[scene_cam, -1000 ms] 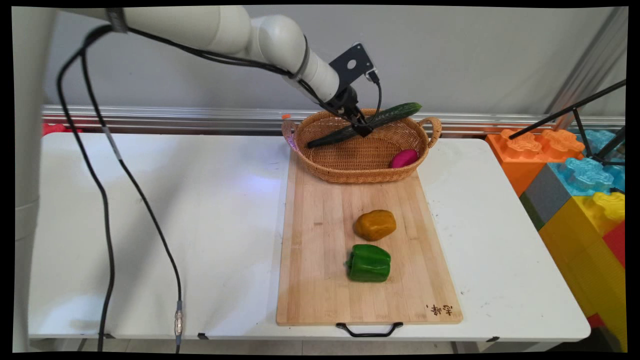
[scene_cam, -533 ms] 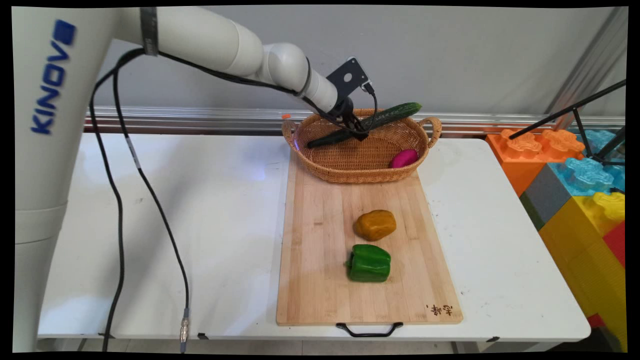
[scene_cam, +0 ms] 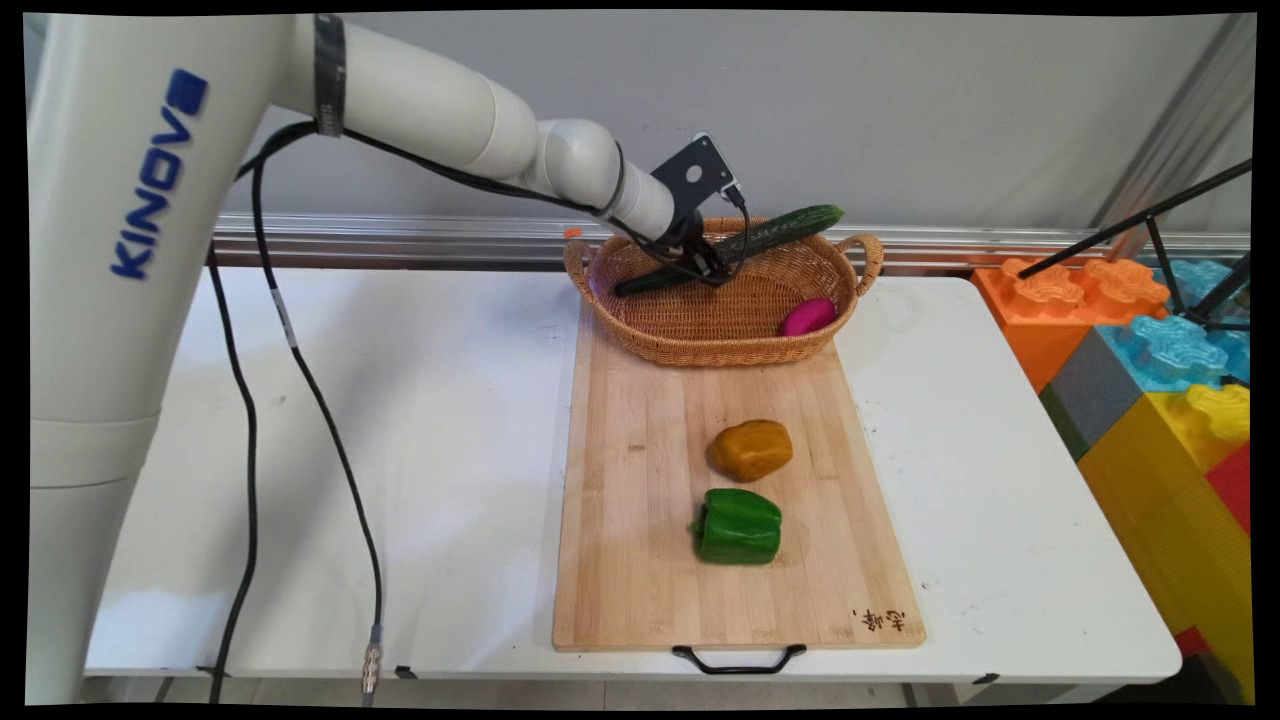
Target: Pick up the cucumber from the vegetable basket, then place the picked object on the cutting board
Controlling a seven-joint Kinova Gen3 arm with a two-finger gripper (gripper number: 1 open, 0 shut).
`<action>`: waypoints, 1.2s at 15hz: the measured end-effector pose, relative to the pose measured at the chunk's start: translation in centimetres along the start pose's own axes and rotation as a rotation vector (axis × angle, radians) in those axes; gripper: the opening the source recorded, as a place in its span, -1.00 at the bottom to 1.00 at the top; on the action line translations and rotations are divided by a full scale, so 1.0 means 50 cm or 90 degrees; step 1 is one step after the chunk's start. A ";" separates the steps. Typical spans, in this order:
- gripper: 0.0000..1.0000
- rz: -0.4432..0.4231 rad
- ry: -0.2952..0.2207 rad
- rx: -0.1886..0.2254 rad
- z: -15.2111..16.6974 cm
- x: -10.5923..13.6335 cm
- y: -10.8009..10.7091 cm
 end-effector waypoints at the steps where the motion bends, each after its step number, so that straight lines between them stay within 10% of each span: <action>1: -1.00 0.003 0.000 0.002 0.004 -0.003 0.002; 13: -1.00 0.014 0.043 0.012 -0.090 0.046 0.001; 18: -1.00 0.009 0.088 -0.038 -0.212 0.117 0.017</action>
